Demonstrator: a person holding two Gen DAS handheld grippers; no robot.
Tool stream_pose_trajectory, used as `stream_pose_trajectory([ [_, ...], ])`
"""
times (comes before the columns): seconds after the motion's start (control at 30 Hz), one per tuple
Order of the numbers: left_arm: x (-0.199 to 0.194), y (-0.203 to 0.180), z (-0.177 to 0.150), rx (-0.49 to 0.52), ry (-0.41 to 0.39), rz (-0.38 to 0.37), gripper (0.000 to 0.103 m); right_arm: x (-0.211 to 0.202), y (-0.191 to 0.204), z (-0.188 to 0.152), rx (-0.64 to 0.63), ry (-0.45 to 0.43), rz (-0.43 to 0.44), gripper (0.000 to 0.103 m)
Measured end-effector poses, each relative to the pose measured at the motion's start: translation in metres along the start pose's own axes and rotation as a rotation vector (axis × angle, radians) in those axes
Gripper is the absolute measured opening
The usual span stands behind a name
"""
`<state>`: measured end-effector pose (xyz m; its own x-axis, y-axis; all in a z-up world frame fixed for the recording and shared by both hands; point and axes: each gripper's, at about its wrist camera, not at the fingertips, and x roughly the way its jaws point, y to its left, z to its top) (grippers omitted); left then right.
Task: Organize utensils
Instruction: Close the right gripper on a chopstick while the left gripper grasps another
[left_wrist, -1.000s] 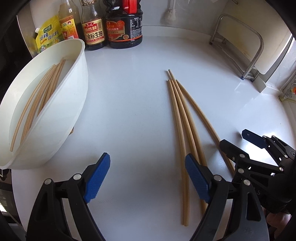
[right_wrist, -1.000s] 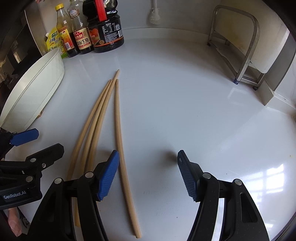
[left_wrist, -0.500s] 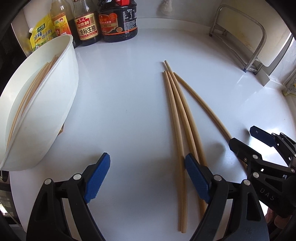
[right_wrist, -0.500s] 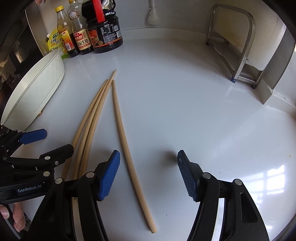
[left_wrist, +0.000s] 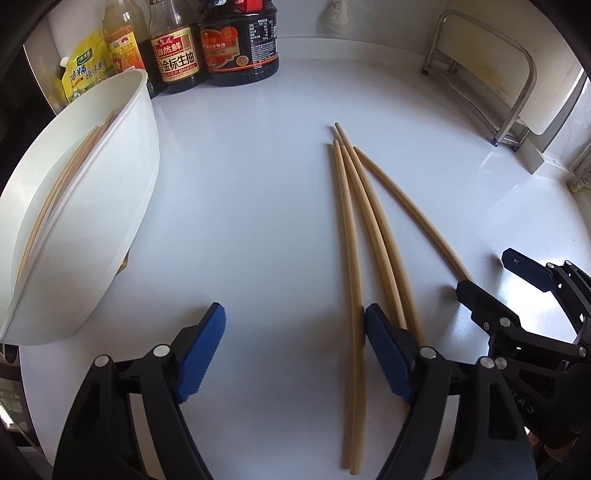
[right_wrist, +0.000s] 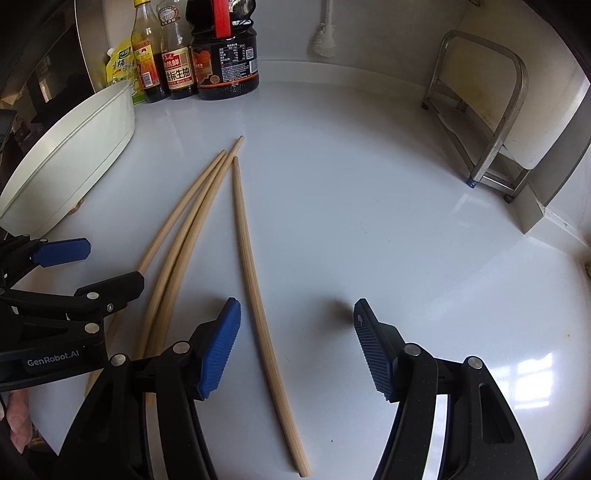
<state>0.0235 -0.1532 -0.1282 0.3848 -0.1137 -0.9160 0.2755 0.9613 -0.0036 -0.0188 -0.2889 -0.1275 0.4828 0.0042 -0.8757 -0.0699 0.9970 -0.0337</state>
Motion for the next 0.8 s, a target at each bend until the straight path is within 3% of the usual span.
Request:
stream_pose_trajectory([
  [0.1,-0.003,-0.007,0.001,0.041,-0.020,-0.029,0.041,0.000,0.003,0.002,-0.018,-0.002,0.027,0.049],
  [0.17,-0.006,-0.011,0.001,0.059,-0.020,-0.053,0.012,-0.001,0.007,0.003,-0.033,-0.001,0.038,0.040],
  [0.2,-0.006,-0.011,0.000,0.061,-0.015,-0.067,0.008,-0.002,0.009,0.003,-0.042,0.000,0.047,0.031],
  [0.3,-0.007,-0.009,0.001,0.056,0.002,-0.103,0.008,-0.003,0.014,0.005,-0.061,0.007,0.048,0.008],
  [0.53,-0.011,-0.004,-0.004,0.055,0.046,-0.141,0.007,-0.010,0.008,0.004,0.034,0.019,0.079,0.006],
  [0.8,-0.030,0.002,-0.001,0.096,0.034,-0.176,0.007,-0.031,0.008,0.000,0.131,0.018,0.069,0.006],
])
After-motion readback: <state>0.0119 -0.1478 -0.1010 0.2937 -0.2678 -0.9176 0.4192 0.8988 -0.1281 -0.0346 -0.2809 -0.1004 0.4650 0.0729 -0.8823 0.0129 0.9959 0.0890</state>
